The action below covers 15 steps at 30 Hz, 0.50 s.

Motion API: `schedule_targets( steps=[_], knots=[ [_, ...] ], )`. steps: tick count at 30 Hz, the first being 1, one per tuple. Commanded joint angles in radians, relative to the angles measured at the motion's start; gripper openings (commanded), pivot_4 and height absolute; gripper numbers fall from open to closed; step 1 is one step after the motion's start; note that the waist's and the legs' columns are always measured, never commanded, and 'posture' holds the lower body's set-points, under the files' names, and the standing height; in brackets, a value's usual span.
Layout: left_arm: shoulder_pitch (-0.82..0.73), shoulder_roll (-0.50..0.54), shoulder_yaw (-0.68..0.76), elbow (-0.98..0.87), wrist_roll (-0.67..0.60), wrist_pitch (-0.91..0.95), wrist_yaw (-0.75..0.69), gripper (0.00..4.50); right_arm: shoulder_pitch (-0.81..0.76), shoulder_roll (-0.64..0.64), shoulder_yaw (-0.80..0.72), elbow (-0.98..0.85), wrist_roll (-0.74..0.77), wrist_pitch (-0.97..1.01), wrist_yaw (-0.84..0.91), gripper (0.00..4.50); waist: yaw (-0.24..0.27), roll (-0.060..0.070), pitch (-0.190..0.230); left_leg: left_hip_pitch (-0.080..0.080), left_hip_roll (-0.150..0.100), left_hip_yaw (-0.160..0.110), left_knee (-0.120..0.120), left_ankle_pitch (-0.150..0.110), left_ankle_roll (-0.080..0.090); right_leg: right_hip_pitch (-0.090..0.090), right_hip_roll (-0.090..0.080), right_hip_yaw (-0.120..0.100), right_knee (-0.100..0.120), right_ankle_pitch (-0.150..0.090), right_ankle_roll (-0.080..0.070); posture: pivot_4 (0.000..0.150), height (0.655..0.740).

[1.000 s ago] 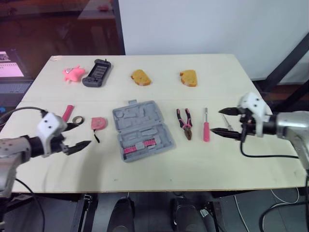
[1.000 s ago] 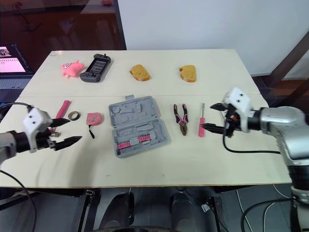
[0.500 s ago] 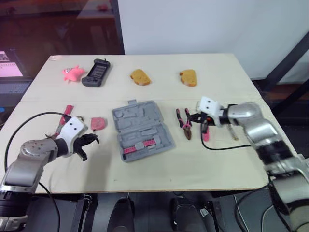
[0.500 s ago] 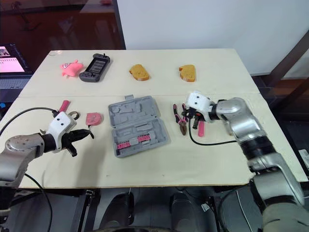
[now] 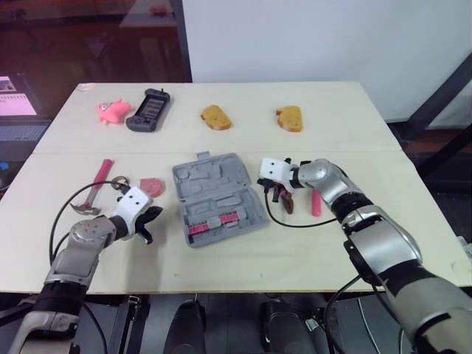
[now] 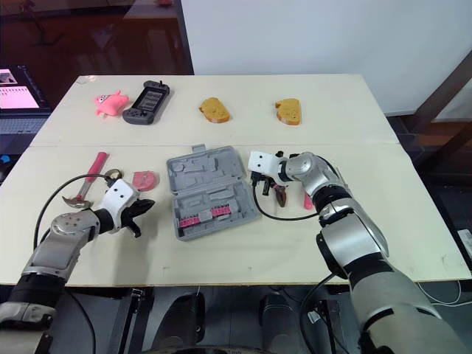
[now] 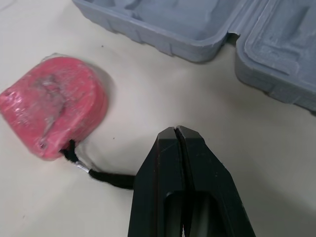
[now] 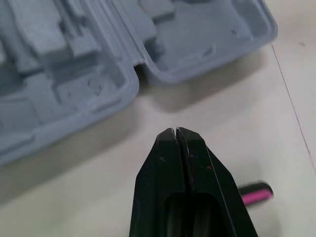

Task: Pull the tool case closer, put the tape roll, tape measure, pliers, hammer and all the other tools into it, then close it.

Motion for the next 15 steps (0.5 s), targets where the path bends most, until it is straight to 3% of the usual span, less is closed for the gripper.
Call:
schedule_targets(
  steps=[1, 7, 15],
  knots=[
    [-0.062, -0.022, -0.028, 0.068, 0.024, -0.053, -0.025, 0.0, -0.039, 0.031, -0.017, 0.035, -0.024, -0.028, -0.024, 0.06, 0.0, 0.0, 0.0, 0.0, 0.0, 0.0, 0.0, 0.0, 0.0, 0.0, 0.0, 0.0, 0.0, 0.0, 0.0, 0.15, 0.7207],
    [-0.169, -0.067, -0.066, 0.204, 0.063, -0.095, -0.037, 0.0, -0.046, 0.065, -0.005, 0.076, -0.076, -0.053, -0.049, 0.06, 0.0, 0.0, 0.0, 0.0, 0.0, 0.0, 0.0, 0.0, 0.0, 0.0, 0.0, 0.0, 0.001, 0.0, 0.0, 0.15, 0.7207],
    [-0.221, -0.089, -0.088, 0.246, 0.07, -0.093, -0.098, 0.0, -0.057, 0.103, -0.02, 0.097, -0.096, -0.097, -0.002, 0.06, -0.004, 0.0, 0.0, 0.001, 0.0, 0.0, -0.001, 0.0, 0.0, 0.0, 0.0, 0.0, 0.001, 0.0, 0.0, 0.15, 0.7207]
  ],
)
